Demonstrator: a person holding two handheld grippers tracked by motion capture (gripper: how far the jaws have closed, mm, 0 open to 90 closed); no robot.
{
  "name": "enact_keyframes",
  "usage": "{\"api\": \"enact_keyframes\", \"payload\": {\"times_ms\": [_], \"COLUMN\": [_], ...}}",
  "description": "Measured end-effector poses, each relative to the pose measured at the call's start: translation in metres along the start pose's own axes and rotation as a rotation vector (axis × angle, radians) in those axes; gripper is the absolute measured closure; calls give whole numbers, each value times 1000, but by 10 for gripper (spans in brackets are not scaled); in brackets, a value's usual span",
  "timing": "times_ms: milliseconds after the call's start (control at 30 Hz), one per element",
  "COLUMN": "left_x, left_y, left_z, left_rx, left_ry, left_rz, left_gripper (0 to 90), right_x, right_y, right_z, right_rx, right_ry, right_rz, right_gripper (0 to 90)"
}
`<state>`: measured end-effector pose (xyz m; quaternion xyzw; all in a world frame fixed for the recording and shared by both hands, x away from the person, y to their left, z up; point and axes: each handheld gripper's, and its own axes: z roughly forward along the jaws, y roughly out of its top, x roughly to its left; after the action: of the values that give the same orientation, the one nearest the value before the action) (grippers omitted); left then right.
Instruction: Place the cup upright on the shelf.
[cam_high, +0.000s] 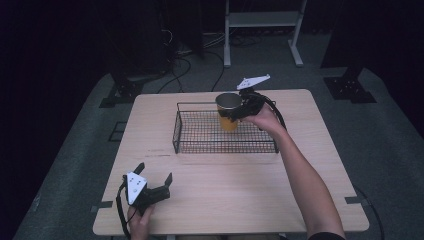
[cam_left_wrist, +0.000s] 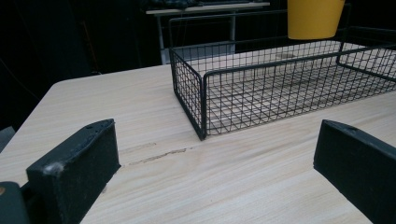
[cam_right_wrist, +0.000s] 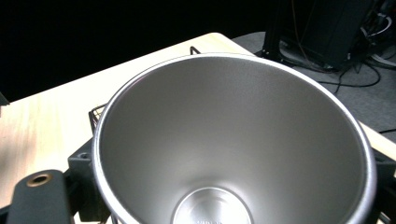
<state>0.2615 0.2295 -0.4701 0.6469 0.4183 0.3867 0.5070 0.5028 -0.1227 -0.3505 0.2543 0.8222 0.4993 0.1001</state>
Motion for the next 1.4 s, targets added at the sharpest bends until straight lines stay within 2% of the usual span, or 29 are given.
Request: {"api": "enact_keyframes", "payload": {"times_ms": [233,400,933,1300,1400], "left_x": [0,1,1,0,0], "left_y": [0,0,0,0,0], "left_z": [0,0,-1,0,0], "left_rx": [-3,-3,-6,-4,-5], "left_ry": [-1,-2,-3,-4,-4], "left_rz": [-5,-7,-6,-4,-2], "left_gripper": [0,0,0,0,0], "right_x": [-5,-8,-17,-20,-20], "right_y": [-8,-15,-37,-56,-58], "right_z": [12,17,28,36,34], "right_rx": [19,22,47,109,98], "right_ry": [34,37,13,-40,-40], "right_rz": [4,13,37,5,5], "right_gripper": [123,123,123,122,121]}}
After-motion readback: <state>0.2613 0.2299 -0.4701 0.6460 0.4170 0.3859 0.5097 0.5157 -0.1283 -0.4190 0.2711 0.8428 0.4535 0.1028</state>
